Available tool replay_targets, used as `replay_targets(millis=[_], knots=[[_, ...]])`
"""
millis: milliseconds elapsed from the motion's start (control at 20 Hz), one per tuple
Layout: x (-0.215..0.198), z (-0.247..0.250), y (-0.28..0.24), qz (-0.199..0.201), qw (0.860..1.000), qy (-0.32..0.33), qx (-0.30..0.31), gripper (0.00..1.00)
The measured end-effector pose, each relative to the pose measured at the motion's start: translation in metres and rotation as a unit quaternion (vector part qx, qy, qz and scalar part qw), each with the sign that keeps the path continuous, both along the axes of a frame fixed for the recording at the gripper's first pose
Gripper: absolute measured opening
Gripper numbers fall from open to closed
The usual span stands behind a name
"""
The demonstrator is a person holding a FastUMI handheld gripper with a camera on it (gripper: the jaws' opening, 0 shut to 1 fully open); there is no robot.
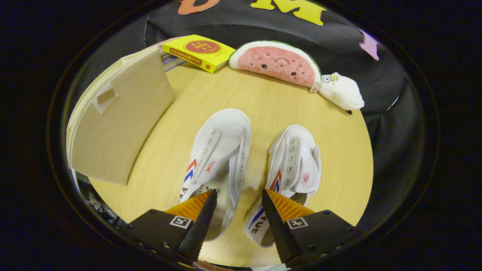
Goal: Open the storage box then place both shoes into the box .Put the left shoe in first, then the right shoe, with the right side of both shoes facing outward in a uniform manner.
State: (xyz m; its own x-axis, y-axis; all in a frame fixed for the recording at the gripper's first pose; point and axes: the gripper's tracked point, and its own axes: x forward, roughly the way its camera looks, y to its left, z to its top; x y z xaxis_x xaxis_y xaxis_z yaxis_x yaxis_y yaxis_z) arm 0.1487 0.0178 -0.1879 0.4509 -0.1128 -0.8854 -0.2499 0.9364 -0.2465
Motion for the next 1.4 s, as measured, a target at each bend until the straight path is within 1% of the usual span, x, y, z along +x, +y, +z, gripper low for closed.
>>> replay_targets(millis=[50, 200, 300, 350, 400, 450, 500, 550, 600, 650, 700, 800, 850, 950, 1100, 1150, 1200, 1250, 1400], knots=[[0.003, -0.003, -0.001, -0.007, 1.000, 0.003, -0.006, 0.71], [0.010, -0.008, 0.006, -0.005, 1.000, 0.008, -0.012, 0.47], [0.013, -0.009, 0.010, 0.004, 1.000, 0.009, -0.017, 0.36], [0.013, -0.011, 0.013, 0.004, 1.000, 0.015, -0.018, 0.33], [0.011, -0.014, 0.013, 0.004, 1.000, 0.023, -0.021, 0.25], [0.013, -0.013, 0.014, 0.002, 1.000, 0.023, -0.019, 0.25], [0.010, -0.017, 0.018, -0.007, 0.999, 0.034, -0.006, 0.24], [0.009, -0.016, 0.017, -0.015, 0.999, 0.039, -0.001, 0.13], [0.009, -0.015, 0.019, -0.017, 0.999, 0.043, 0.012, 0.09], [0.006, -0.018, 0.018, -0.030, 0.998, 0.046, 0.031, 0.09], [0.007, -0.018, 0.018, -0.046, 0.996, 0.052, 0.051, 0.01], [0.008, -0.017, 0.019, -0.064, 0.992, 0.056, 0.095, 0.01], [0.007, -0.017, 0.018, -0.085, 0.987, 0.062, 0.119, 0.01], [0.004, -0.016, 0.020, -0.129, 0.974, 0.085, 0.168, 0.01], [-0.009, -0.014, 0.021, -0.163, 0.957, 0.113, 0.213, 0.00], [-0.014, -0.011, 0.022, -0.179, 0.949, 0.118, 0.231, 0.00], [-0.017, -0.007, 0.024, -0.182, 0.944, 0.122, 0.249, 0.00], [-0.019, -0.003, 0.026, -0.179, 0.941, 0.121, 0.261, 0.00], [-0.024, 0.013, 0.024, -0.184, 0.937, 0.103, 0.280, 0.00]])
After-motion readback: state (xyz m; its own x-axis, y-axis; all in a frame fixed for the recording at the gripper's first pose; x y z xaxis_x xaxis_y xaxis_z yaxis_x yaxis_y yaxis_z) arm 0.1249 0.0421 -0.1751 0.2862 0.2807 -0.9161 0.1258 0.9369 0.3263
